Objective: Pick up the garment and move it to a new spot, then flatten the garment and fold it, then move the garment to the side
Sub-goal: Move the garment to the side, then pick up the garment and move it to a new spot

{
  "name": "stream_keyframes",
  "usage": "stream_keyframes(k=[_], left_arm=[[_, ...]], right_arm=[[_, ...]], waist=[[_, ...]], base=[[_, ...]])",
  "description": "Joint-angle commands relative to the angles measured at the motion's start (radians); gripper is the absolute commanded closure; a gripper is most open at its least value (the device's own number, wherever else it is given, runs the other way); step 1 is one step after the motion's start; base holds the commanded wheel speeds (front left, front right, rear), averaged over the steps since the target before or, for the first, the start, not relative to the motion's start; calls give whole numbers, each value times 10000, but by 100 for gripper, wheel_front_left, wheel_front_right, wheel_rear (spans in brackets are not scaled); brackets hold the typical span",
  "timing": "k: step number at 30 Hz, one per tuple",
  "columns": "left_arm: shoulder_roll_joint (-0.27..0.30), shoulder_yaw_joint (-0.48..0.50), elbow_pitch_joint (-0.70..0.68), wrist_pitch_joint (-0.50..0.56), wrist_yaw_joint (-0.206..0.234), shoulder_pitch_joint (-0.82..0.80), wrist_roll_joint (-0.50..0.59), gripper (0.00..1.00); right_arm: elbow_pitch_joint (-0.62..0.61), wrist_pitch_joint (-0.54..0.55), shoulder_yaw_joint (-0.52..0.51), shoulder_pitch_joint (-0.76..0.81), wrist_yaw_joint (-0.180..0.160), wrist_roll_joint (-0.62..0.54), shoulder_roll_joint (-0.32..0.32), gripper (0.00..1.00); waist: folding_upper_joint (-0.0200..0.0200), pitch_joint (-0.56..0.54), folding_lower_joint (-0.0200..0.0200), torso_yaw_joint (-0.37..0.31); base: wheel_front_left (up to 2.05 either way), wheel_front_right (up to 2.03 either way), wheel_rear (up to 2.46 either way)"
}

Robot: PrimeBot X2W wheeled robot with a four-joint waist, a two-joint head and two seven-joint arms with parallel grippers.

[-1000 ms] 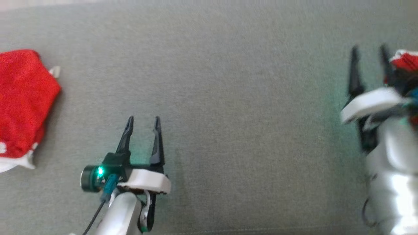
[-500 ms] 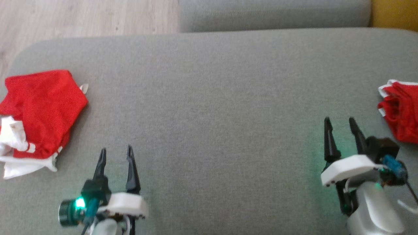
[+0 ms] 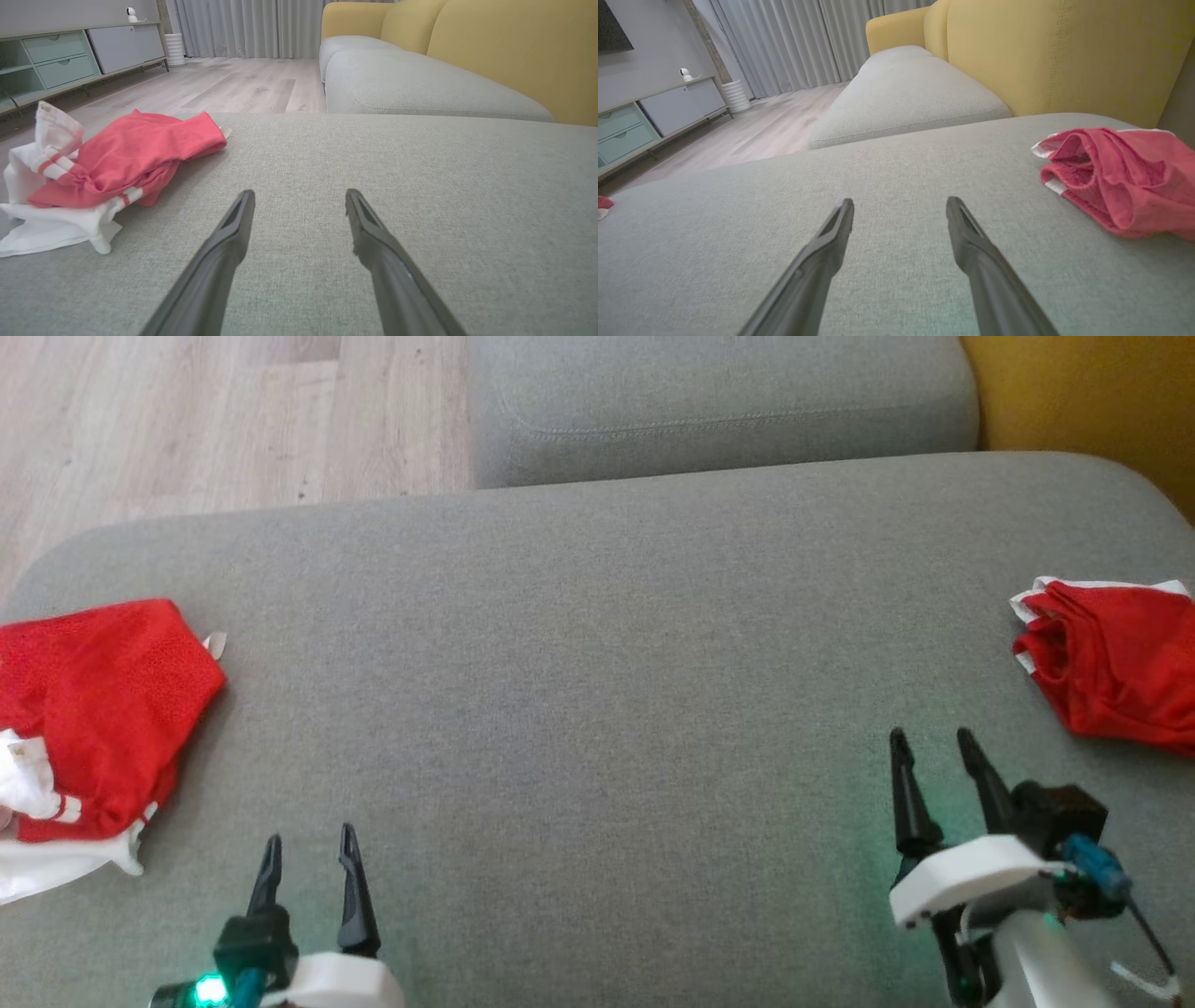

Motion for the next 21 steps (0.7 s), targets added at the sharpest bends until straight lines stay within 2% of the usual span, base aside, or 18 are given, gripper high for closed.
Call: stream_keyframes(k=[1,5,10,15,21], left_arm=[[74,422,-311,-51,46,-165,-49,0],[74,373,-358,-51,28,-191,-99,0],[74,62,-335,-51,30,-387,-204,0],[74,-189,-337,-51,99,-472,-334,0],[74,-18,-351,-51,99,-402,-279,0]], right_arm=[[-309,-66,325,-153,37,85,2,0],[-271,-66,486,-126,37,140,2,0],[-217,-66,589,-156,37,150,2,0],[-116,-66,865,-130,37,299,2,0],[-145,-66,1313,-128,37,491,2,0]], waist=[[-1,-19,1,-6],[-1,61,1,88],[-1,252,1,540],[-1,400,1,1466],[-1,539,1,2825]], base=[[0,0,0],[0,0,0],[0,0,0],[0,0,0],[0,0,0]])
